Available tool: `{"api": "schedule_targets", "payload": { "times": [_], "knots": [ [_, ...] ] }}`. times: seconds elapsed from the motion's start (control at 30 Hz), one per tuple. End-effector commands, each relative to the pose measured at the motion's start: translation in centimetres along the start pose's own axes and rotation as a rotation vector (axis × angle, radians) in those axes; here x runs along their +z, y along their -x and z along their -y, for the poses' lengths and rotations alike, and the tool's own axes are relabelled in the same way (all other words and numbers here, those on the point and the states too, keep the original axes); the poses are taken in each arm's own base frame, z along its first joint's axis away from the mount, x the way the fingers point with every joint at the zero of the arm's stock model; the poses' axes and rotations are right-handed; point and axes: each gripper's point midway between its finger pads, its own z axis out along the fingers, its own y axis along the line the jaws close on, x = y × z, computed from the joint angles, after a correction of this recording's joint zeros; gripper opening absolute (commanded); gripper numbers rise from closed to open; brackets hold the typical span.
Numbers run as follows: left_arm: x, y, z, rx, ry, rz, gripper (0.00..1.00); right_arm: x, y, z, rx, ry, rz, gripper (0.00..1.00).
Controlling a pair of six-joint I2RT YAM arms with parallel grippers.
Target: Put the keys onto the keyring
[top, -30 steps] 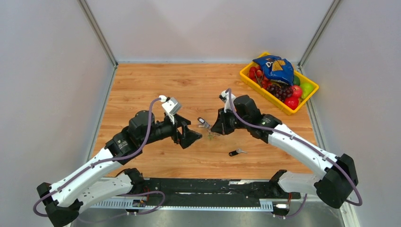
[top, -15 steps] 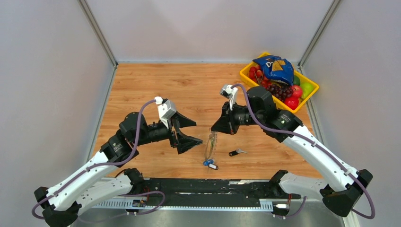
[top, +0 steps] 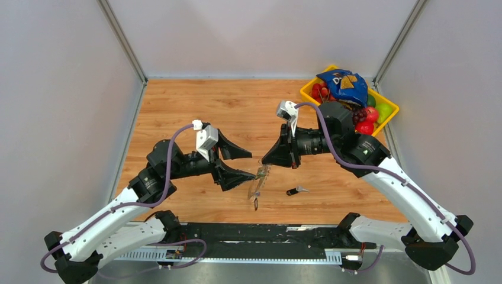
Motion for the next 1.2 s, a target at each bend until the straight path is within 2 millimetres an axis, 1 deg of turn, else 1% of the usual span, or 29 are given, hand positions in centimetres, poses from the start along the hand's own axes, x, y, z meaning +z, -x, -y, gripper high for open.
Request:
{"api": "schedule_targets", "payload": {
  "times": [0.0, 0.2, 0.43, 0.6, 0.83, 1.0, 1.07, 1.13, 1.17],
  "knots": [
    [0.3, 1.0, 0.4, 0.041, -0.030, 0.044, 0.82, -1.0, 2.7, -2.6, -0.090, 0.073, 0.064, 0.00],
    [0.4, 1.2, 0.5, 0.048, -0.042, 0.060, 0.77, -1.0, 3.2, -3.8, -0.108, 0.105, 0.071, 0.00],
    [0.5, 1.5, 1.2, 0.058, -0.089, 0.082, 0.70, -1.1, 3.6, -5.4, -0.132, 0.158, 0.072, 0.00],
    [0.5, 1.8, 2.1, 0.060, -0.142, 0.094, 0.58, -1.2, 4.1, -6.1, -0.148, 0.175, 0.083, 0.00],
    [0.6, 1.8, 2.7, 0.056, -0.181, 0.084, 0.43, -0.9, 4.6, -6.7, -0.162, 0.190, 0.089, 0.00],
    [0.6, 1.8, 2.9, 0.055, -0.194, 0.081, 0.39, -0.7, 4.7, -7.1, -0.172, 0.197, 0.092, 0.00],
    [0.6, 1.9, 3.1, 0.056, -0.198, 0.083, 0.34, -0.8, 4.8, -7.2, -0.173, 0.194, 0.096, 0.00],
    [0.5, 1.9, 3.2, 0.059, -0.202, 0.086, 0.26, -0.8, 4.9, -7.2, -0.173, 0.191, 0.099, 0.00],
    [0.5, 1.9, 3.2, 0.060, -0.203, 0.085, 0.20, -0.9, 4.9, -7.3, -0.175, 0.191, 0.102, 0.00]
  ]
}}
